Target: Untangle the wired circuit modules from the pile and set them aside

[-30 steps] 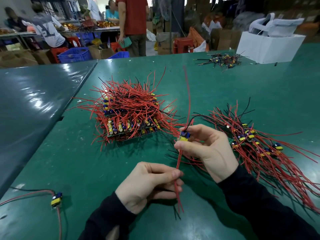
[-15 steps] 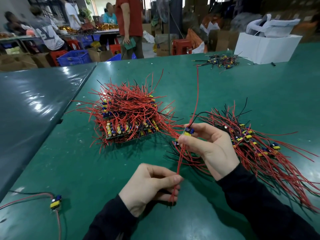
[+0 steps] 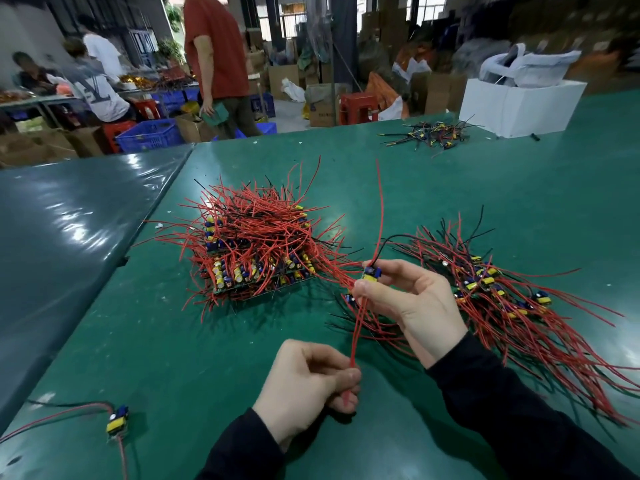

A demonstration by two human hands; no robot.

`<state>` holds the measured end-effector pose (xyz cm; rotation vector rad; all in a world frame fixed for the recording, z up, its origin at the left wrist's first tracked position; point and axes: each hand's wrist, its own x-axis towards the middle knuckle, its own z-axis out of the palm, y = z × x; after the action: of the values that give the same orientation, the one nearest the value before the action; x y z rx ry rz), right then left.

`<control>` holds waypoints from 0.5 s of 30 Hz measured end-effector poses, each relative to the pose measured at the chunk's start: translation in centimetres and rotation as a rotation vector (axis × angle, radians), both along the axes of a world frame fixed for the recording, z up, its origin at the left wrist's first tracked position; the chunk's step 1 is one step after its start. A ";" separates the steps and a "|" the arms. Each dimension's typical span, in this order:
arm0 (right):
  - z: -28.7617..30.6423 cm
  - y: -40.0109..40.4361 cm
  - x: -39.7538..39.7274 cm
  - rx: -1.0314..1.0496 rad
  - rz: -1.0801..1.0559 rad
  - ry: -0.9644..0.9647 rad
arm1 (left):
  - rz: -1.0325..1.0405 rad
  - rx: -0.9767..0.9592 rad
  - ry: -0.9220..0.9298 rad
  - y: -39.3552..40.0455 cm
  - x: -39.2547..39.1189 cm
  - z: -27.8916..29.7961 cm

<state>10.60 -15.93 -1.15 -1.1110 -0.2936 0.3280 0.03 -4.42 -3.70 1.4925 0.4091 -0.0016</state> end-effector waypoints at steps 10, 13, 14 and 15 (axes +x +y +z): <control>0.3 -0.4 -0.3 -0.215 0.335 0.027 | -0.200 0.161 -0.111 1.8 -0.6 1.7; 0.2 -0.5 -1.7 -0.441 0.585 -0.046 | 0.149 0.270 -0.308 2.1 -0.1 1.5; 0.2 -0.5 -2.3 -0.485 0.641 -0.048 | 0.198 0.316 -0.347 2.0 0.1 1.3; 0.1 -0.4 -2.7 -0.518 0.667 -0.055 | 0.223 0.367 -0.356 1.9 0.2 1.1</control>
<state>7.90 -16.34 -1.06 -1.5123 -0.6540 1.0085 0.24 -2.52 -2.56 1.7568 0.2929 0.5330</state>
